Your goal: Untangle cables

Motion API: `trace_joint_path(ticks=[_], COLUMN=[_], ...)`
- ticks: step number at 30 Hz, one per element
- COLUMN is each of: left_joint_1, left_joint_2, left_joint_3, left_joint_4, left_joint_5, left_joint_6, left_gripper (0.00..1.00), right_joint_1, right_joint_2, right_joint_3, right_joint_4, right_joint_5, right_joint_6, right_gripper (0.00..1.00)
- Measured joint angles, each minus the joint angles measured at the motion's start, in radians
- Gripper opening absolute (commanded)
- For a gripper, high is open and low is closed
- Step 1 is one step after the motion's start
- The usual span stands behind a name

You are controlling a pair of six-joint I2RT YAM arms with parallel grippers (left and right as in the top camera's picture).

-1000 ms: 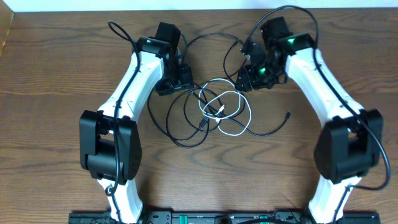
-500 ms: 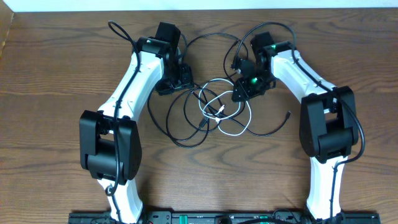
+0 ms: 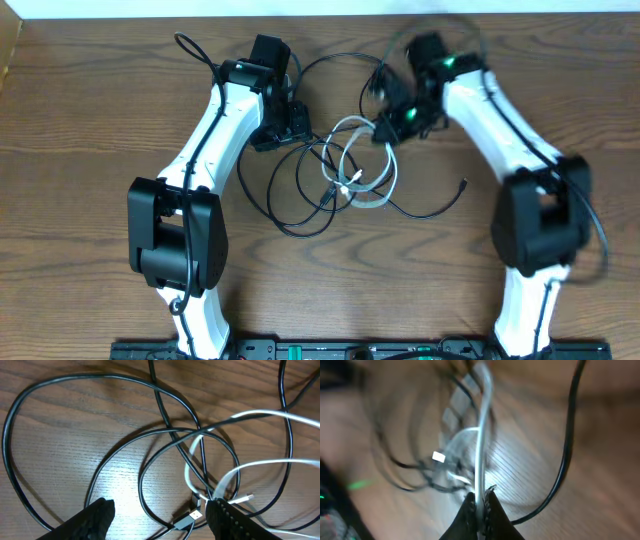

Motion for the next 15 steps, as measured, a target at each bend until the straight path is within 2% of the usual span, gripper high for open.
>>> trace_joint_path(ticks=[9,15], left_joint_1=[0.0,0.0], left_joint_2=[0.0,0.0], left_joint_3=[0.0,0.0], left_joint_4=[0.0,0.0], left_joint_5=[0.0,0.0], left_joint_6=[0.0,0.0], left_gripper=[0.64,0.64], right_joint_1=[-0.051,-0.103], right_joint_2=[-0.378,-0.542], right_joint_3=[0.367,0.428], right_joint_4=[-0.095,-0.093], right_joint_5=[-0.099,-0.045], right_joint_6=[0.001,0.034], right_gripper=[0.01,0.01])
